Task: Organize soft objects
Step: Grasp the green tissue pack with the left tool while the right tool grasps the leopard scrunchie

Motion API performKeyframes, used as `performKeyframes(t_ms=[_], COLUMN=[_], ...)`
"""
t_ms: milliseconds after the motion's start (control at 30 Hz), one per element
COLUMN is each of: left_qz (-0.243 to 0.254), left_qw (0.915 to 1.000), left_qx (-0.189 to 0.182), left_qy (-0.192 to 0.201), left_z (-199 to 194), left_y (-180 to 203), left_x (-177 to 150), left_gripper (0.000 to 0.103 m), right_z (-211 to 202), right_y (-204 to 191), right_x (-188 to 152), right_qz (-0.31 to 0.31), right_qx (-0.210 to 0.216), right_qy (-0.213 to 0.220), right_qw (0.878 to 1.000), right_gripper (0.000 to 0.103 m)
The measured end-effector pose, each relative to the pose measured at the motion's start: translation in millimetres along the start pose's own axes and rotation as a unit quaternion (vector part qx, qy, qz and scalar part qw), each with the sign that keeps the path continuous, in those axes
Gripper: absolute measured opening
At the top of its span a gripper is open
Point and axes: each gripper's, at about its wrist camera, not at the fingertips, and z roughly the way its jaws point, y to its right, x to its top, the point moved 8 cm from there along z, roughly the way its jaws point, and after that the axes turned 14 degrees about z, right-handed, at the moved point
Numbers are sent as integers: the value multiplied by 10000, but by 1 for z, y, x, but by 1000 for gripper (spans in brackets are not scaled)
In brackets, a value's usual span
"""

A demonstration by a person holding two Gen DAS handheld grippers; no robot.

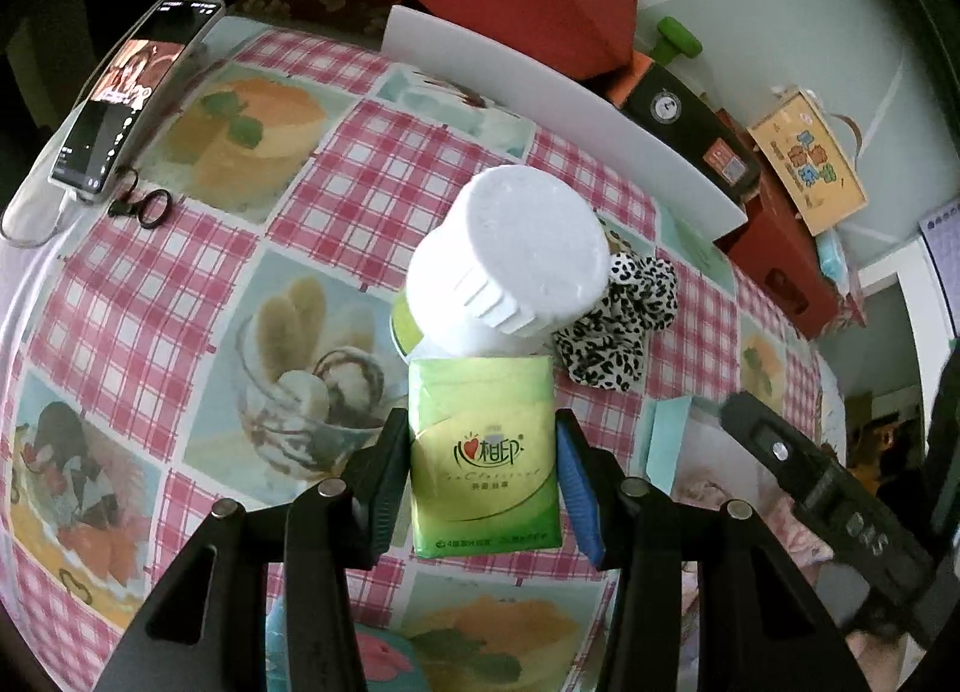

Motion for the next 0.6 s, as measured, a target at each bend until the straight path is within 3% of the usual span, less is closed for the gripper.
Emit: performKeyframes(t_ms=[433, 600], left_qz=[-391, -447], left_qw=[9992, 9990], left_qx=[-3, -9], left_qy=[53, 20], left_z=[-3, -1], left_y=[-23, -27], left_x=[0, -1], left_gripper=[48, 48], right_z=[58, 76], right_y=[-49, -53], right_x=[3, 2], right_qz=[-324, -354], right_qx=[-293, -522], right_qy=[-698, -795], right_qw=[9966, 9948], right_gripper=[102, 96])
